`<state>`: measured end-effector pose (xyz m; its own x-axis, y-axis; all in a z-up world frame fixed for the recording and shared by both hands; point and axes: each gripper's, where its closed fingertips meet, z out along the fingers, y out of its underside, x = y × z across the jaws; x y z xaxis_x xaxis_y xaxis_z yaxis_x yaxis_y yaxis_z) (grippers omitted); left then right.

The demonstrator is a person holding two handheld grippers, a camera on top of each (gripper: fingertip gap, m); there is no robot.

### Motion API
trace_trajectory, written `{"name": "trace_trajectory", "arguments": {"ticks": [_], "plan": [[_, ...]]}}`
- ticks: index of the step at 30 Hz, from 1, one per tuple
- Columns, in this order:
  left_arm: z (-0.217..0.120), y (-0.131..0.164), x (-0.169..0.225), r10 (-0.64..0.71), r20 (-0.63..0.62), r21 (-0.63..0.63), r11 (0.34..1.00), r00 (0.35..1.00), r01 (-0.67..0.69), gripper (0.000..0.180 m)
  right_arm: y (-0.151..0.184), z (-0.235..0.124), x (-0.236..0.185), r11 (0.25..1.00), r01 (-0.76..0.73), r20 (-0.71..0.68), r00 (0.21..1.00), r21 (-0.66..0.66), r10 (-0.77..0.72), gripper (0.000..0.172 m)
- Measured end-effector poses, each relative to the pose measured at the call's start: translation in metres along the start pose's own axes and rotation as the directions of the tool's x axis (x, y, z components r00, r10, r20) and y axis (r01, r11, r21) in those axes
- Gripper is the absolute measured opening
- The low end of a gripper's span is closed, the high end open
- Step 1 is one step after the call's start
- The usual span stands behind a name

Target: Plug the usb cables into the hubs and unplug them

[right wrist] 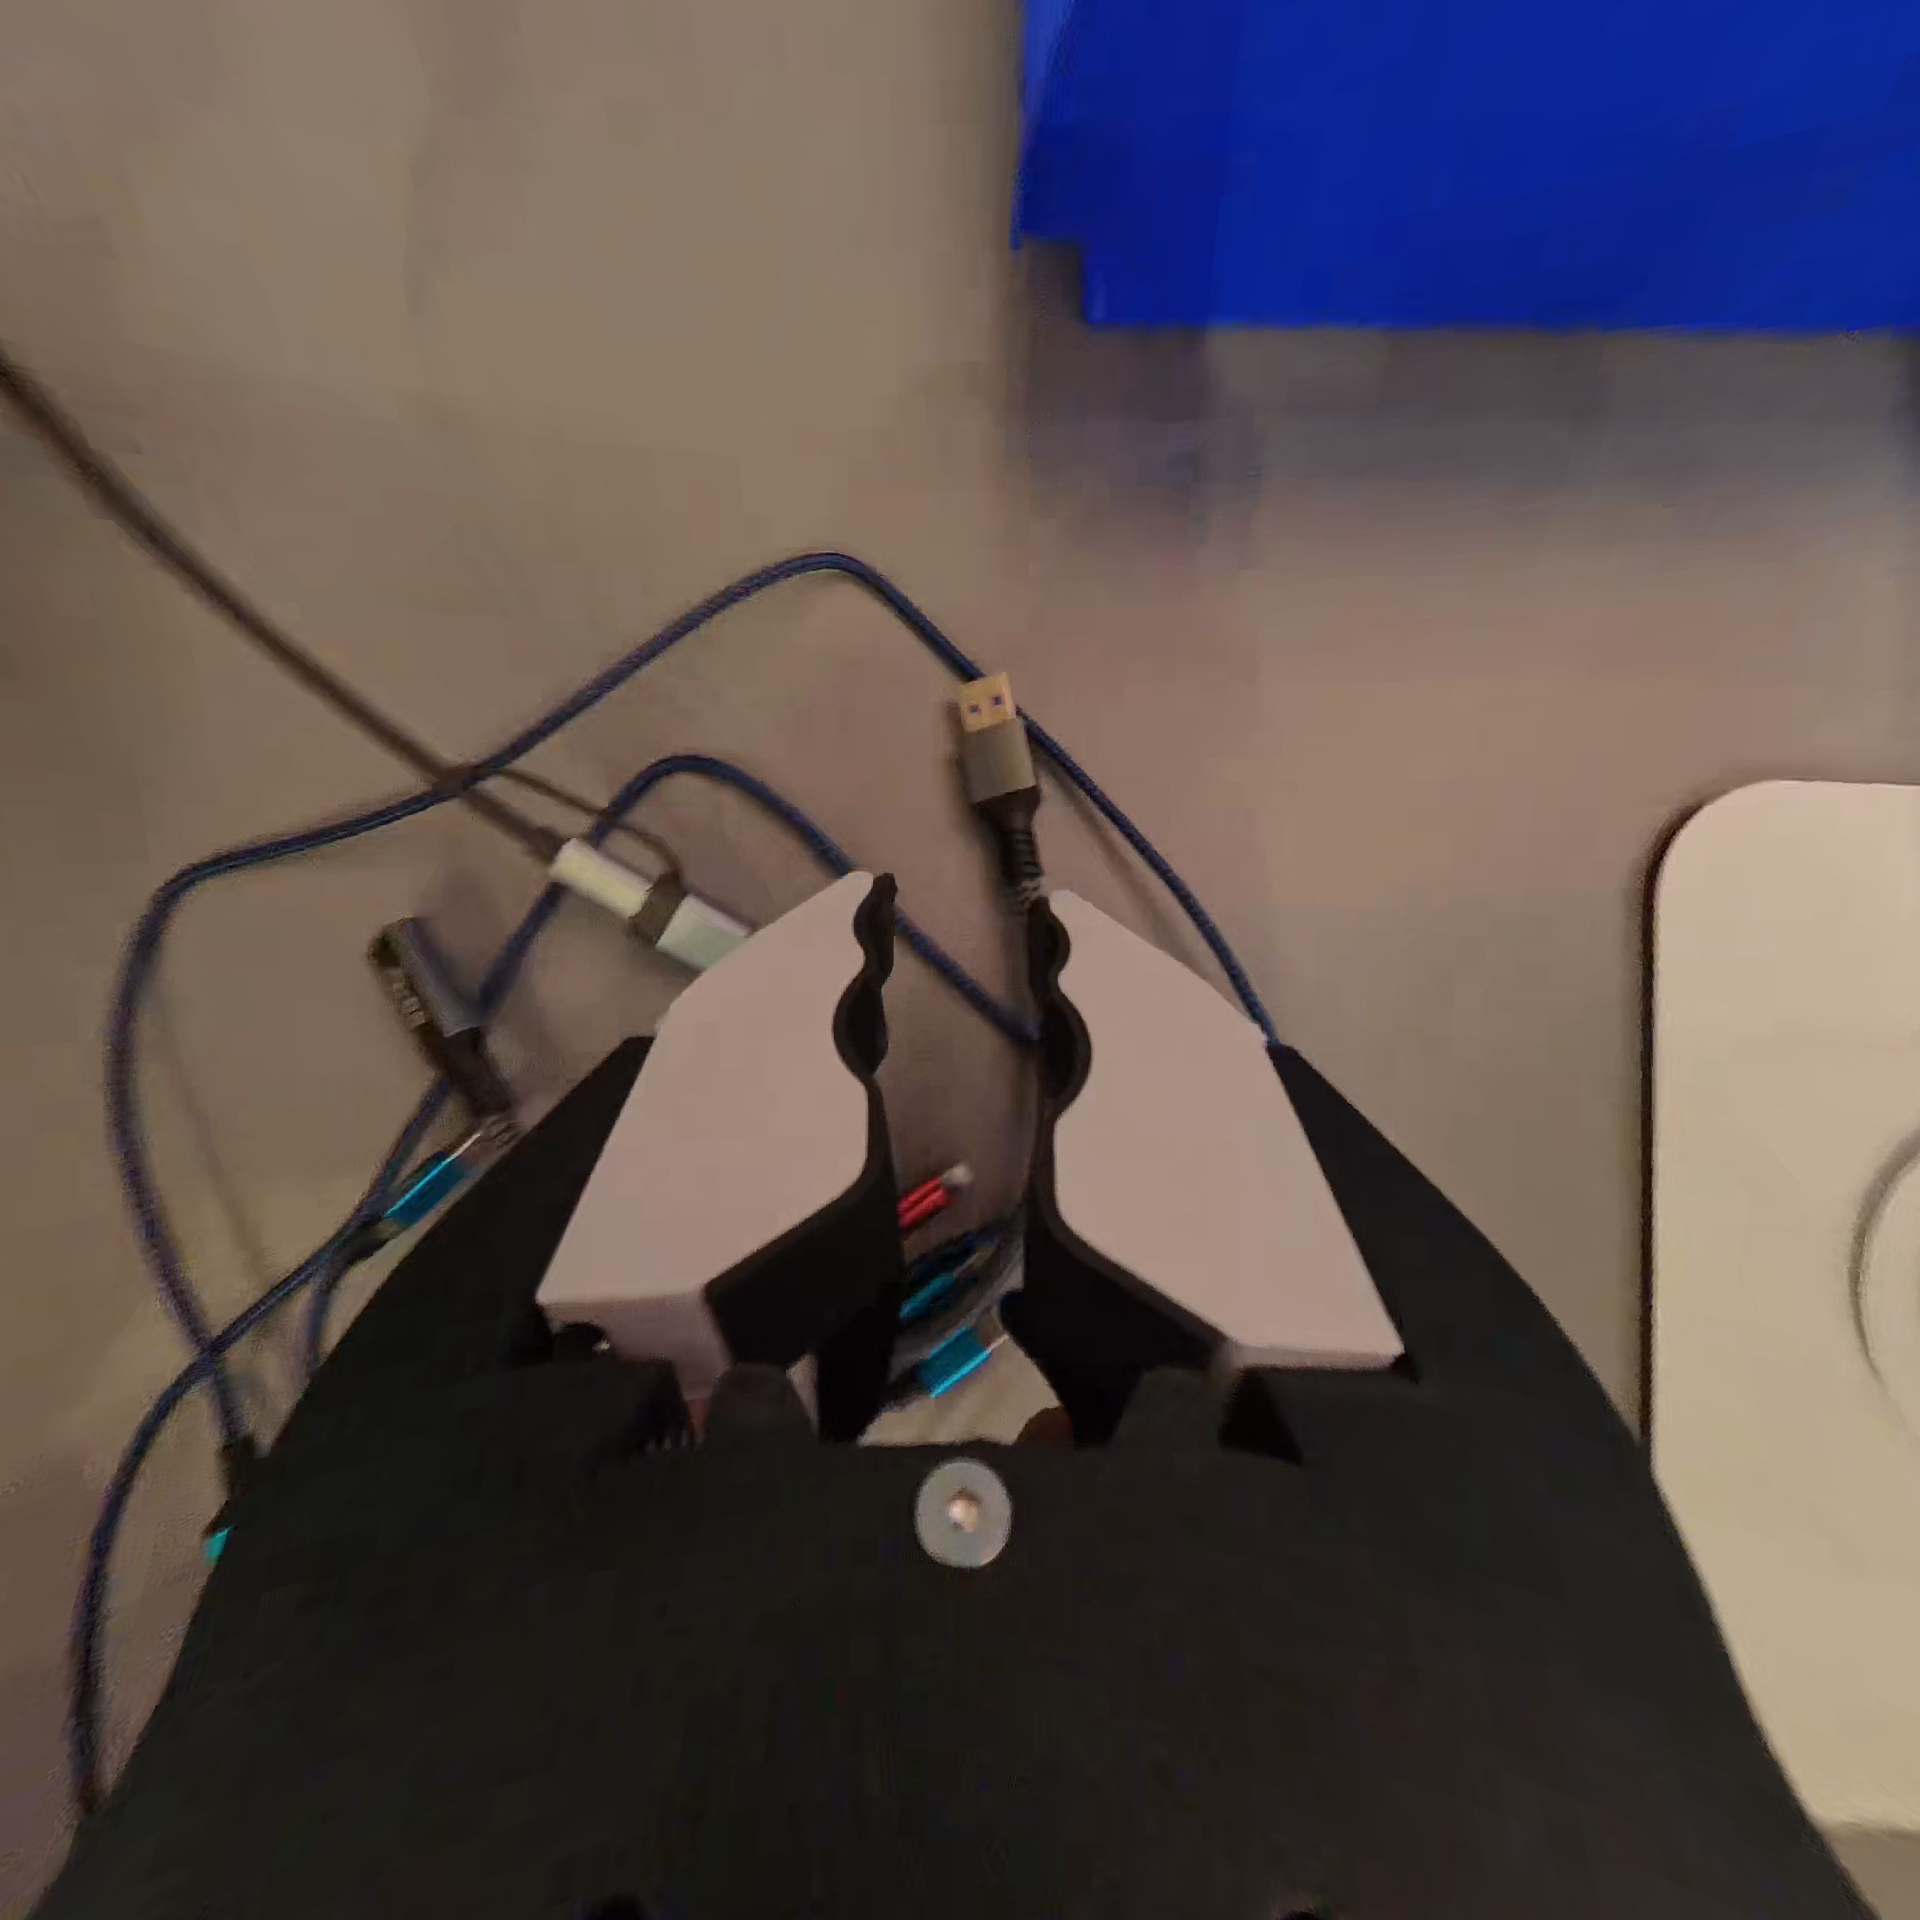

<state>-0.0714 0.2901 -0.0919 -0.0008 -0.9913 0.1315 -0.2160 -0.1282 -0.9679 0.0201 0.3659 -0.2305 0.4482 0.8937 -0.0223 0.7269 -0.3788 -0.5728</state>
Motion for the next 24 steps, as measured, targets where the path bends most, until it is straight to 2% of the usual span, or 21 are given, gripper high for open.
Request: {"name": "trace_trajectory", "arguments": {"ticks": [5,7,12,15,18,24], "plan": [[-0.004,0.004,-0.009,-0.047,-0.005,0.039,0.998,0.999,0.047,0.011,0.006,0.038,0.005,0.989,-0.091,0.161,0.981,-0.114,0.109,0.018],[-0.006,0.006,-0.013,-0.058,-0.004,0.044,0.997,0.998,0.058,0.011,0.001,0.043,0.001,0.986,-0.119,0.205,0.969,-0.113,0.14,0.015],[-0.01,0.01,-0.017,-0.092,-0.03,0.075,0.993,0.995,0.094,0.011,-0.002,0.046,-0.011,0.986,-0.052,0.242,0.966,-0.156,0.09,0.011],[-0.013,0.01,-0.019,-0.113,-0.045,0.102,0.988,0.993,0.117,0.011,-0.005,0.046,-0.016,0.993,-0.039,0.231,0.971,-0.109,0.063,0.011],[-0.015,0.01,-0.02,-0.12,-0.047,0.109,0.986,0.992,0.124,0.011,-0.018,0.032,-0.022,0.999,-0.034,0.226,0.973,0.002,0.033,0.01],[-0.011,0.006,-0.013,-0.123,-0.092,0.116,0.984,0.988,0.133,0.011,-0.057,-0.033,-0.038,0.968,0.124,0.091,0.985,0.22,-0.147,0.007]]}}
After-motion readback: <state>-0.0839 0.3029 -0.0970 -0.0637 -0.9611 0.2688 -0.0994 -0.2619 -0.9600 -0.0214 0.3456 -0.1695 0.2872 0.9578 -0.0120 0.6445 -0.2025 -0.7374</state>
